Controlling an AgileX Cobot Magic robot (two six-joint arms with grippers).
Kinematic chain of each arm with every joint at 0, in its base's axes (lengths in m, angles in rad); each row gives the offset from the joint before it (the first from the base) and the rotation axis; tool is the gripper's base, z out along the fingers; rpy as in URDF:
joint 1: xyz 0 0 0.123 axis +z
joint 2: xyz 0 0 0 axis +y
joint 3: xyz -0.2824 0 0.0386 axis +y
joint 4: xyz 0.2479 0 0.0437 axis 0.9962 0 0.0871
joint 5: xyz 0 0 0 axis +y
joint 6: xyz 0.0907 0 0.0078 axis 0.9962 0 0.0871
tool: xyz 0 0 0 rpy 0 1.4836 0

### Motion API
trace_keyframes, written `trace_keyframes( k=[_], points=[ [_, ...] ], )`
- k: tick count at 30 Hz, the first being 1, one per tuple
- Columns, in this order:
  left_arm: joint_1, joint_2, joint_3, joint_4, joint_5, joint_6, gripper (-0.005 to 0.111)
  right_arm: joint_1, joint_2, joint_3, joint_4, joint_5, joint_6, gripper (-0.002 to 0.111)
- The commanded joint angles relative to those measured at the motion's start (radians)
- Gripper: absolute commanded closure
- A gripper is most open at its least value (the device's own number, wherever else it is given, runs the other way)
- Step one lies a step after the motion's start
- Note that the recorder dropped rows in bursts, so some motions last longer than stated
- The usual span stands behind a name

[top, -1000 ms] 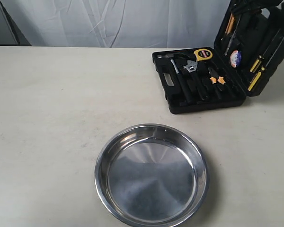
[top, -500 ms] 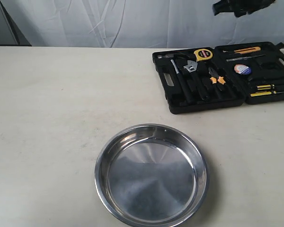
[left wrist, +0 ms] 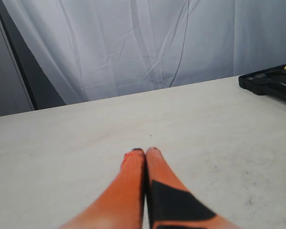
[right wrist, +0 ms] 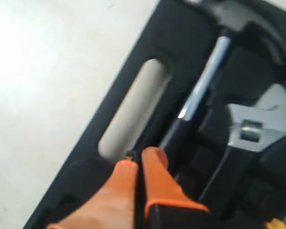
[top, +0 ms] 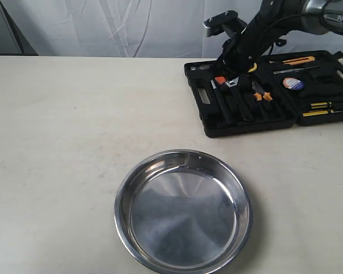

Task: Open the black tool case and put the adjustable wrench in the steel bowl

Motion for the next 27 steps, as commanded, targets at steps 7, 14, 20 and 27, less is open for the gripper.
trace_keyframes(
  k=[7,14,20,27],
  points=[
    [-0.004,0.004,-0.002,-0.002,-0.007,-0.001,0.106,-0.021,-0.039,-0.006,-0.994,0.164,0.993,0.105],
    [-0.004,0.004,-0.002,-0.002,-0.007,-0.001,0.106,-0.013,-0.013,-0.006,-0.371,-0.200,0.463,0.105],
    [-0.004,0.004,-0.002,-0.002,-0.004,-0.001,0.106,-0.017,0.046,-0.008,-0.276,-0.136,0.473,0.097],
    [-0.004,0.004,-0.002,-0.002,-0.006,-0.001,0.106,-0.017,0.085,-0.015,-0.279,-0.144,0.498,0.043]
  ],
)
